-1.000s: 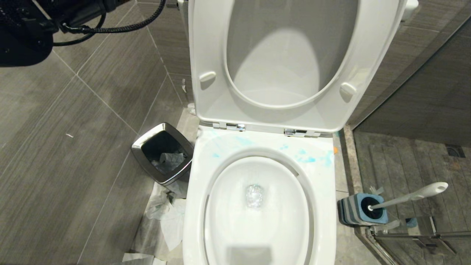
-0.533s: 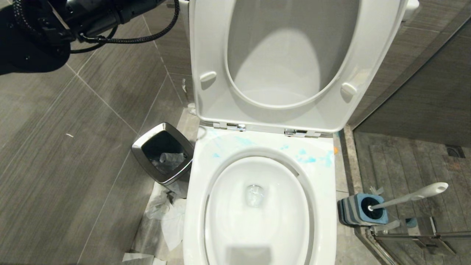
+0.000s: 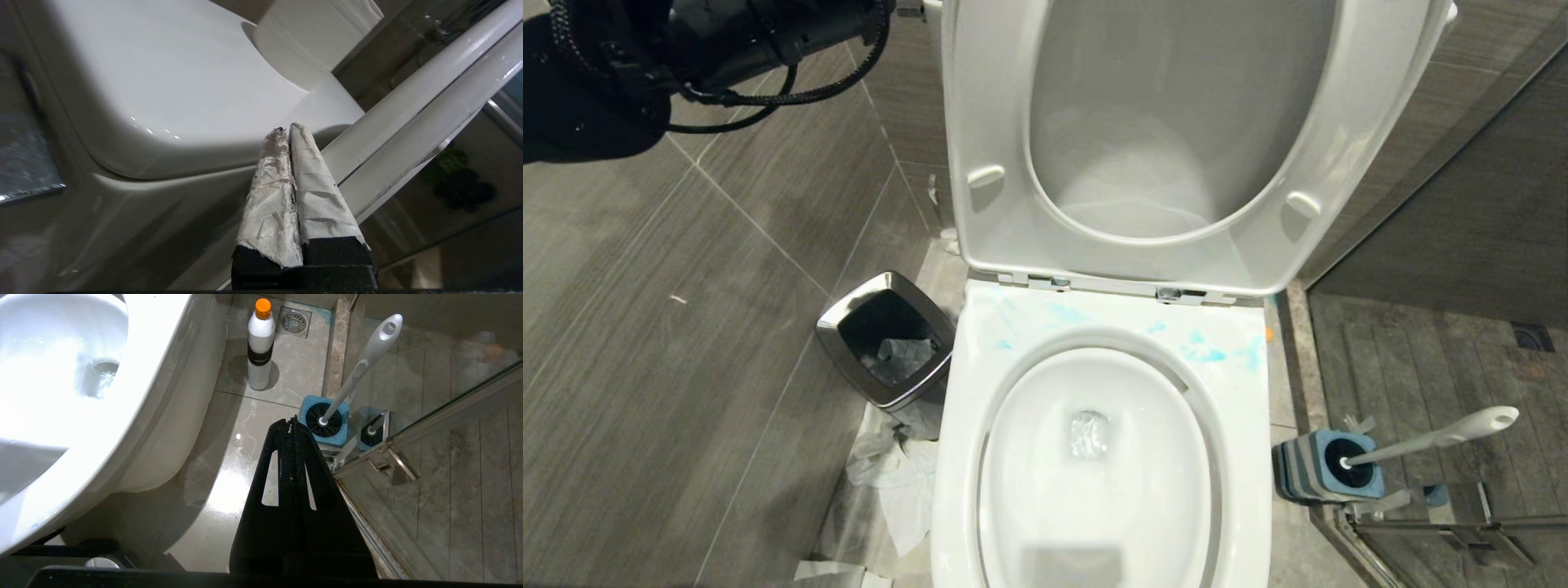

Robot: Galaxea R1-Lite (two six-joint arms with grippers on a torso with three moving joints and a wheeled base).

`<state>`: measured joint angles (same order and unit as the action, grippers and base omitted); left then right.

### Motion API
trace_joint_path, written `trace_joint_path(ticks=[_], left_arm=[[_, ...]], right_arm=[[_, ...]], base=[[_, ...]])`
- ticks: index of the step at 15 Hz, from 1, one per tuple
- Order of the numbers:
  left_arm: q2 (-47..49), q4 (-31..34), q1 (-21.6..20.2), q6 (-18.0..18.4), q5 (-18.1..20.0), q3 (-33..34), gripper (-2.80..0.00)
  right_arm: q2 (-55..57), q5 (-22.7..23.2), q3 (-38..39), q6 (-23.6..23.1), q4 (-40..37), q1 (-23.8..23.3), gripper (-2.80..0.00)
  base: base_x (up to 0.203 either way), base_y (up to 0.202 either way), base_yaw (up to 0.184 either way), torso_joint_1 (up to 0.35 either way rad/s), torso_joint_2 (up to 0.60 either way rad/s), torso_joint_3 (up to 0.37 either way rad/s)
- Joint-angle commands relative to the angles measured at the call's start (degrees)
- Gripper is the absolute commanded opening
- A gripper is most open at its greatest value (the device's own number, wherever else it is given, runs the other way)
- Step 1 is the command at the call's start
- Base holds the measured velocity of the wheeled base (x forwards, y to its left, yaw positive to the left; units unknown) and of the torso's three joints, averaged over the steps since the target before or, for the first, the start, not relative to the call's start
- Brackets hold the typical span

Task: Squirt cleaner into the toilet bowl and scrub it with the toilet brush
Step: Close the toilet lid

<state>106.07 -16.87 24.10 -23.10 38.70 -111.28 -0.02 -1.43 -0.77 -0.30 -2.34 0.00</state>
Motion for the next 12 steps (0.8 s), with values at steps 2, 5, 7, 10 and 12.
trace_joint_path(ticks=[2, 5, 7, 10, 12], left_arm=[[-1.91, 2.87, -0.79, -3.72, 6.17, 0.38, -2.8], [-5.21, 8.52, -2.77, -3.85, 12.92, 3.08, -2.8], [-8.17, 13.13, -4.29, -3.57, 16.62, 5.24, -2.8], [-11.79, 15.37, -6.06, -3.22, 27.38, 10.34, -2.8], [-13.82, 15.61, -7.9, -0.49, 33.94, 14.63, -2.8]], right_arm=[[0.02, -0.03, -0.02, -0.05, -0.03, 0.0, -2.8], [0.02, 0.01, -0.02, -0.05, -0.03, 0.0, -2.8], [0.02, -0.07, -0.02, -0.05, -0.03, 0.0, -2.8], [0.02, 0.02, -0.03, -0.05, -0.03, 0.0, -2.8], [0.02, -0.07, -0.02, -0.05, -0.03, 0.0, -2.8]], base=[[0.0, 0.0, 0.0, 0.0, 0.0, 0.0], [0.0, 0.0, 0.0, 0.0, 0.0, 0.0], [0.0, 0.0, 0.0, 0.0, 0.0, 0.0], [0.0, 0.0, 0.0, 0.0, 0.0, 0.0], [0.0, 0.0, 0.0, 0.0, 0.0, 0.0]])
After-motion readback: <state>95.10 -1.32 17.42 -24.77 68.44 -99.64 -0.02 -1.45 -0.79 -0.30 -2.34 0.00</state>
